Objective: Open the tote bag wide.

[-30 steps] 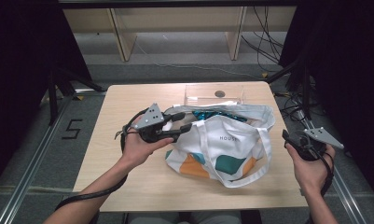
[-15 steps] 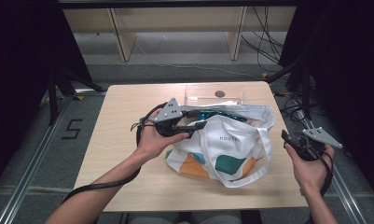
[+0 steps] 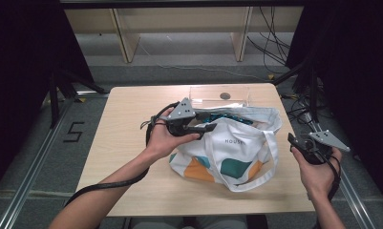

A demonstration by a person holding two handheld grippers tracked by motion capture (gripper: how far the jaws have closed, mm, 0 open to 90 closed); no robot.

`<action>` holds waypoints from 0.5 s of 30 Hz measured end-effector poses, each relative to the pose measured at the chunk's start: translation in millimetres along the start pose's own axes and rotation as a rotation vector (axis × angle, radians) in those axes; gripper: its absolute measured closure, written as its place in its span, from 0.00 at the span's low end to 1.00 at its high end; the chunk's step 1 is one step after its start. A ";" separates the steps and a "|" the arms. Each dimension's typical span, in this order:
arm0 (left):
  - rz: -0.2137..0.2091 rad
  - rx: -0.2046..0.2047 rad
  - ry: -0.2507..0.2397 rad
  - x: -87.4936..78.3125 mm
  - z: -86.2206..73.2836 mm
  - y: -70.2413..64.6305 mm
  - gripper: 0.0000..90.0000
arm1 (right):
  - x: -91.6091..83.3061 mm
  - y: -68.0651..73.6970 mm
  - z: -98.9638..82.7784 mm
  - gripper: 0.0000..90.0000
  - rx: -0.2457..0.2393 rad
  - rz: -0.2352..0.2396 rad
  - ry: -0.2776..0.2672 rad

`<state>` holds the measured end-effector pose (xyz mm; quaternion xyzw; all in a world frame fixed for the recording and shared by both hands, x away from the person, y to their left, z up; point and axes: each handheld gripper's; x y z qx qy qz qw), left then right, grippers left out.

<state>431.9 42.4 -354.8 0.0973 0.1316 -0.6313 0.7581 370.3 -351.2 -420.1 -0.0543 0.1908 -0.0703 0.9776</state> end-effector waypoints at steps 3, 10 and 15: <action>-0.007 0.007 0.023 5.5 0.8 1.6 0.60 | -0.2 2.9 -1.0 0.58 0.040 -0.012 0.002; -0.012 -0.004 0.042 14.1 1.2 6.0 0.62 | -0.4 3.0 -1.3 0.58 0.038 0.001 0.008; -0.010 0.003 0.055 18.6 4.8 7.0 0.65 | -0.4 1.9 -0.9 0.58 0.021 0.007 0.014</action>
Point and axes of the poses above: each handheld gripper's, and its own axes: x roughly forward along the jaws, z roughly out of its top, y roughly to its left, and after that the axes turned 15 degrees about -z, right-handed
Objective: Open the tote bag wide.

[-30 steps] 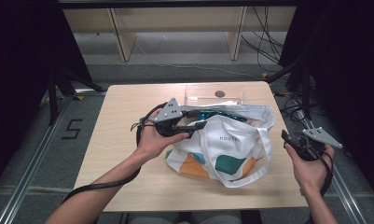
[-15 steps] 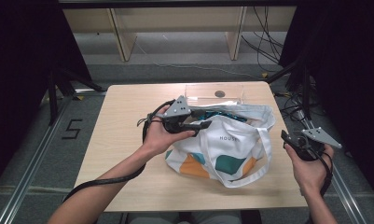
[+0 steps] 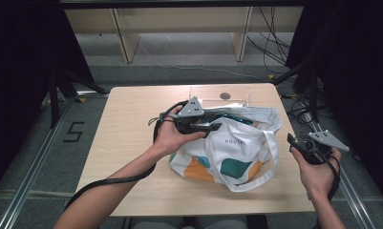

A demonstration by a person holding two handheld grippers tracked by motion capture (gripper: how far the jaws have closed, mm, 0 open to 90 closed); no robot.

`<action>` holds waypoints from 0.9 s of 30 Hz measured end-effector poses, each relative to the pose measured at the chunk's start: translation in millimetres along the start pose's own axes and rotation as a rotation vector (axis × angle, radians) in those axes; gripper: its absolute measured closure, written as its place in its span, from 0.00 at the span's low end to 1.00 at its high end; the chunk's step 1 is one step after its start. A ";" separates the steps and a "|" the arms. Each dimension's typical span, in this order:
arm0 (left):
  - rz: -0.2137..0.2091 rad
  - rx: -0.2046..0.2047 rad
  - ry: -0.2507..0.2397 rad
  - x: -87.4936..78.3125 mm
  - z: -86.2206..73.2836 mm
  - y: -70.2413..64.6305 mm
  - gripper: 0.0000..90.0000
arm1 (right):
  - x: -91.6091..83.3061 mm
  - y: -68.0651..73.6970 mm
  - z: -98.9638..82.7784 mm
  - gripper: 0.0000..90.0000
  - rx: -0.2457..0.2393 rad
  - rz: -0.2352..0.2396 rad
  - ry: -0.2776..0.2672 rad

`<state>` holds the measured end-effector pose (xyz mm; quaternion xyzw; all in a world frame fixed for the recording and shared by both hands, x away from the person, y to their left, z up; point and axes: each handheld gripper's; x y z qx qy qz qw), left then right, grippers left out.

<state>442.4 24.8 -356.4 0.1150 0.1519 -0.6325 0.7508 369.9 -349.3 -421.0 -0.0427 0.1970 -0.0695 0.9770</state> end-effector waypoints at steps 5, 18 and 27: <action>0.001 0.042 0.051 4.4 2.3 -0.3 0.68 | -0.5 -0.1 -0.2 0.58 0.008 -0.004 0.012; 0.012 0.102 0.093 1.5 10.5 -12.1 0.96 | 0.2 0.7 -1.4 0.59 0.006 -0.005 0.008; -0.063 0.103 0.106 -9.9 14.6 -26.9 0.97 | 1.3 -2.1 -1.1 0.59 -0.007 0.004 0.000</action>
Point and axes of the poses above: each handheld gripper's, and its own axes: x roughly forward along the jaws, z roughly out of its top, y roughly to its left, and after that the axes turned 15 degrees about -z, right-handed
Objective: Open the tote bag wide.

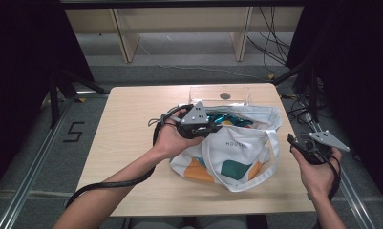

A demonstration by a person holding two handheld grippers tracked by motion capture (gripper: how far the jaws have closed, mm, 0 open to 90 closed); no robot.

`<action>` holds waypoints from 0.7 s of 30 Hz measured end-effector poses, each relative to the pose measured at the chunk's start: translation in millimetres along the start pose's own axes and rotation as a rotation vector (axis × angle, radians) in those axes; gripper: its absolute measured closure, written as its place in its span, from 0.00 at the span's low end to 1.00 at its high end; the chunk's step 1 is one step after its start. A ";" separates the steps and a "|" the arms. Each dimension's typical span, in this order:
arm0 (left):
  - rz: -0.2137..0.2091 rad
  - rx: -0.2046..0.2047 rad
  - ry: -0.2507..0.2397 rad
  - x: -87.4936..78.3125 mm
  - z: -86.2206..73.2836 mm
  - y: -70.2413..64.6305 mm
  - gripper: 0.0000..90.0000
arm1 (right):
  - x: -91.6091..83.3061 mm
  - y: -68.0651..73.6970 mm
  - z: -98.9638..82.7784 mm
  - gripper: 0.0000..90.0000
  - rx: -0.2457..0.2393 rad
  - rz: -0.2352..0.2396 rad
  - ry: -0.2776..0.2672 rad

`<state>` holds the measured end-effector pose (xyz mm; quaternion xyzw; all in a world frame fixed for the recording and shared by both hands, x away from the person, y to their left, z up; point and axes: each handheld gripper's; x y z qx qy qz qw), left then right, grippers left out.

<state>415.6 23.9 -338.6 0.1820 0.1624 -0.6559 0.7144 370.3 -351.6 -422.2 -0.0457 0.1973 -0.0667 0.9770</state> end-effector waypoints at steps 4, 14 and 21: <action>-0.062 -0.002 0.025 -1.9 -1.8 -8.2 0.97 | 0.2 -1.0 -0.1 0.59 0.002 -0.016 -0.009; -0.122 -0.025 0.050 2.2 -8.0 -20.7 0.97 | -0.5 -1.7 0.3 0.59 0.018 -0.015 0.010; -0.141 -0.007 0.071 8.6 -13.3 -27.3 0.97 | 2.8 -2.1 0.8 0.59 0.012 -0.017 -0.001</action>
Point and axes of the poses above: each handheld gripper's, and its own axes: x roughly forward along the jaws, z roughly out of its top, y roughly to its left, and after that the axes turned 15 degrees about -z, right-handed
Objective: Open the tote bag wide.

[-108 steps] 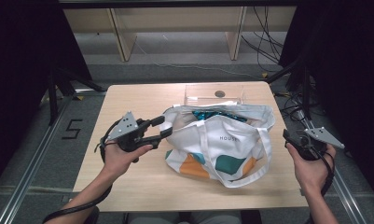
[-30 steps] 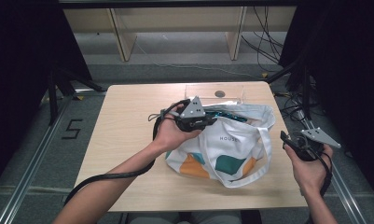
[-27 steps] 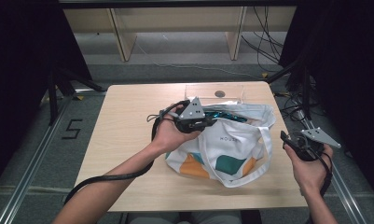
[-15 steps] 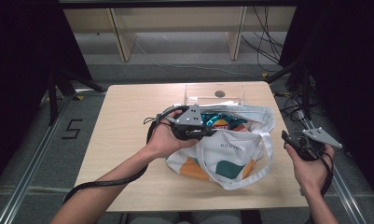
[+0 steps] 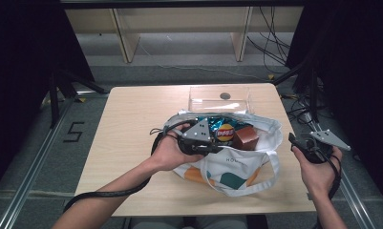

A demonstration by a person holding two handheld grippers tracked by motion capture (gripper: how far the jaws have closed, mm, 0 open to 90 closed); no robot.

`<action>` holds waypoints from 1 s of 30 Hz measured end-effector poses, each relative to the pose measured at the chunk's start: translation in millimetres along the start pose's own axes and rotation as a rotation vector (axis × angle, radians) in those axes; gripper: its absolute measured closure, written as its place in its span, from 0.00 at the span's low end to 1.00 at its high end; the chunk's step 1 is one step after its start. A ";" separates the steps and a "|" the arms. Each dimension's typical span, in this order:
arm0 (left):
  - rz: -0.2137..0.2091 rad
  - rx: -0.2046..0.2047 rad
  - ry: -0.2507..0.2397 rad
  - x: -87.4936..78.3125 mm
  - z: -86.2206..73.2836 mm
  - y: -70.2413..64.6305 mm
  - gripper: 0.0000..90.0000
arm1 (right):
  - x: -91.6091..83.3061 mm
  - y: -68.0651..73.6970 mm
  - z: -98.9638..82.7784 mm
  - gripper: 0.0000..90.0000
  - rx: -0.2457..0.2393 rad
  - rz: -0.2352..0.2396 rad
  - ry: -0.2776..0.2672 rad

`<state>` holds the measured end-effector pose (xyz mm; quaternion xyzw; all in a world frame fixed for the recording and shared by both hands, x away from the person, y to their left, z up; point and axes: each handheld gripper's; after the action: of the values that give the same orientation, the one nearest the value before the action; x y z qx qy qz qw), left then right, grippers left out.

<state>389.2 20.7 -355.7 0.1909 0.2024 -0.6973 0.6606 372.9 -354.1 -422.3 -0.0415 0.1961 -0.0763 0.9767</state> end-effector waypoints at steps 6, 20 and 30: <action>-0.014 -0.020 0.018 3.2 -5.3 -2.7 0.97 | -0.8 -1.4 -1.4 0.59 0.019 -0.015 -0.002; -0.037 -0.026 0.015 0.3 -5.6 -6.3 0.97 | -1.8 -1.7 -1.0 0.58 0.012 -0.018 0.022; -0.086 -0.024 0.090 17.1 -16.9 -14.6 0.97 | -0.7 -1.7 -1.2 0.58 0.012 -0.020 -0.003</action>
<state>373.7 15.9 -378.6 0.2055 0.2482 -0.7134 0.6223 371.6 -355.7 -423.0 -0.0377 0.1939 -0.0871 0.9764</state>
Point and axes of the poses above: each handheld gripper's, and its own axes: x roughly forward along the jaws, z roughly out of its top, y roughly to its left, and after that the axes turned 15 degrees about -z, right-handed
